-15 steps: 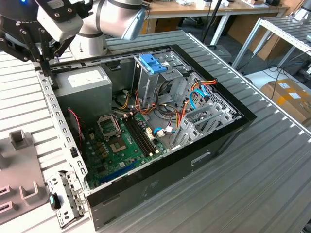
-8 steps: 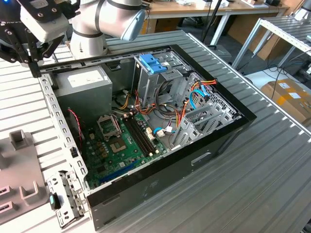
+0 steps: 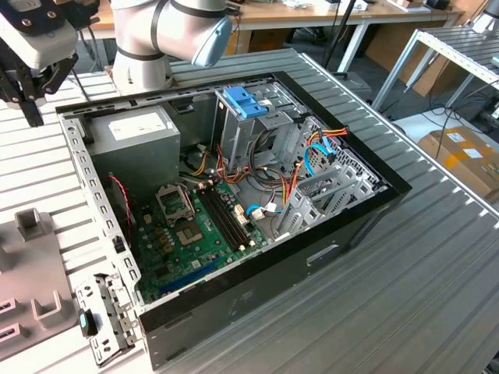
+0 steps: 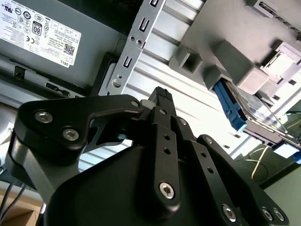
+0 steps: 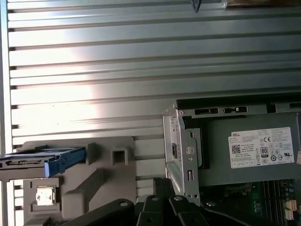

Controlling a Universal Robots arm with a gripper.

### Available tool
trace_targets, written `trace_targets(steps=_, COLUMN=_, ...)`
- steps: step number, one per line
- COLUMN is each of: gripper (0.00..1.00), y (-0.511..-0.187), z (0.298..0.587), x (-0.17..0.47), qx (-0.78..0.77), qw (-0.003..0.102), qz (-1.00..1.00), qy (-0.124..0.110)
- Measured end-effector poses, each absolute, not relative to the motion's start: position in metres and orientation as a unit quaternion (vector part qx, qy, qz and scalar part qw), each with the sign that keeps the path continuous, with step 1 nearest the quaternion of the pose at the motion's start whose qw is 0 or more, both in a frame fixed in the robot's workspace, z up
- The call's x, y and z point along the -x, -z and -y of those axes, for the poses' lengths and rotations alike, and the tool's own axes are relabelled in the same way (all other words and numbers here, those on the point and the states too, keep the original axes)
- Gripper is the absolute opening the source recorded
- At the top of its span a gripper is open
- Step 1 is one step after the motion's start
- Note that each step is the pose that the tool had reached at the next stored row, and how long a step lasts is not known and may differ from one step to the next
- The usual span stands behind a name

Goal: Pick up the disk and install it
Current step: 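Reach for the disk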

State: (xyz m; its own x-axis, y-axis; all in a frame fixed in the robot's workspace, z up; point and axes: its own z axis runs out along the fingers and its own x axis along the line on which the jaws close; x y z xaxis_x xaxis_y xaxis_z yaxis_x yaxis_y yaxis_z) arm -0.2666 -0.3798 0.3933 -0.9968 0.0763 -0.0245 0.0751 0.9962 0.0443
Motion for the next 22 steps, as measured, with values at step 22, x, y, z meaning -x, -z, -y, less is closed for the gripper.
trace_targets(steps=22, gripper=0.11, y=-0.393, z=0.378, x=0.293, qx=-0.038, qw=0.013, qz=-0.999, qy=-0.022)
